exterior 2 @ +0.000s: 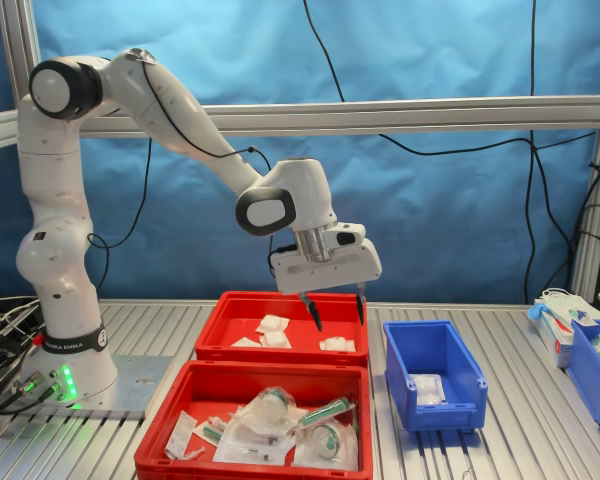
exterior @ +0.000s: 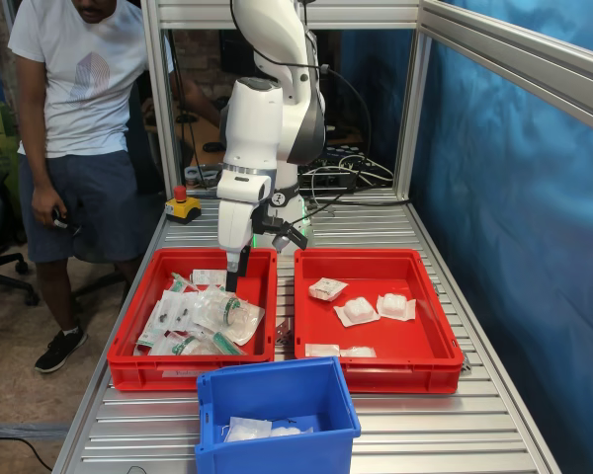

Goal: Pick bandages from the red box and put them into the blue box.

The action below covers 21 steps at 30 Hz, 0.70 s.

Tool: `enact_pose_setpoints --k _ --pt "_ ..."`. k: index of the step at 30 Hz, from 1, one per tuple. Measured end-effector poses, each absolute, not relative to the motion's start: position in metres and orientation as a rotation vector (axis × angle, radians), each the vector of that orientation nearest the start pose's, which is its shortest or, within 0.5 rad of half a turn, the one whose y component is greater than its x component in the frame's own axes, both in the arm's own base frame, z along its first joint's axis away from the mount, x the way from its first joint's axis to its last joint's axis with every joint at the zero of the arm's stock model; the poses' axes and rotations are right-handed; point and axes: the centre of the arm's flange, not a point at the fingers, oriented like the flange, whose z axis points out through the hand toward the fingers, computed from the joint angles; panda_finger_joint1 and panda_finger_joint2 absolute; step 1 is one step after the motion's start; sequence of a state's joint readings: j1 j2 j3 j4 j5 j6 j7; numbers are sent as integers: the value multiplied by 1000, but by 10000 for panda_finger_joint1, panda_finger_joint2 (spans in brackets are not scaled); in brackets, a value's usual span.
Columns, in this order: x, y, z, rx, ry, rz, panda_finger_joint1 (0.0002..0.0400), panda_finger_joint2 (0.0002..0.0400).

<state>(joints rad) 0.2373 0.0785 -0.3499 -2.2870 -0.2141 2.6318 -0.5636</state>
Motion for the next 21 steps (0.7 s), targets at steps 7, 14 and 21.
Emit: enact_pose_setpoints --k 7,14,21 --pt "538 -54 364 -3182 -1019 -189 400 400" --pt "536 -48 375 -3173 -1026 -146 400 400" --pt "535 -39 389 -3165 -1047 -155 400 400"
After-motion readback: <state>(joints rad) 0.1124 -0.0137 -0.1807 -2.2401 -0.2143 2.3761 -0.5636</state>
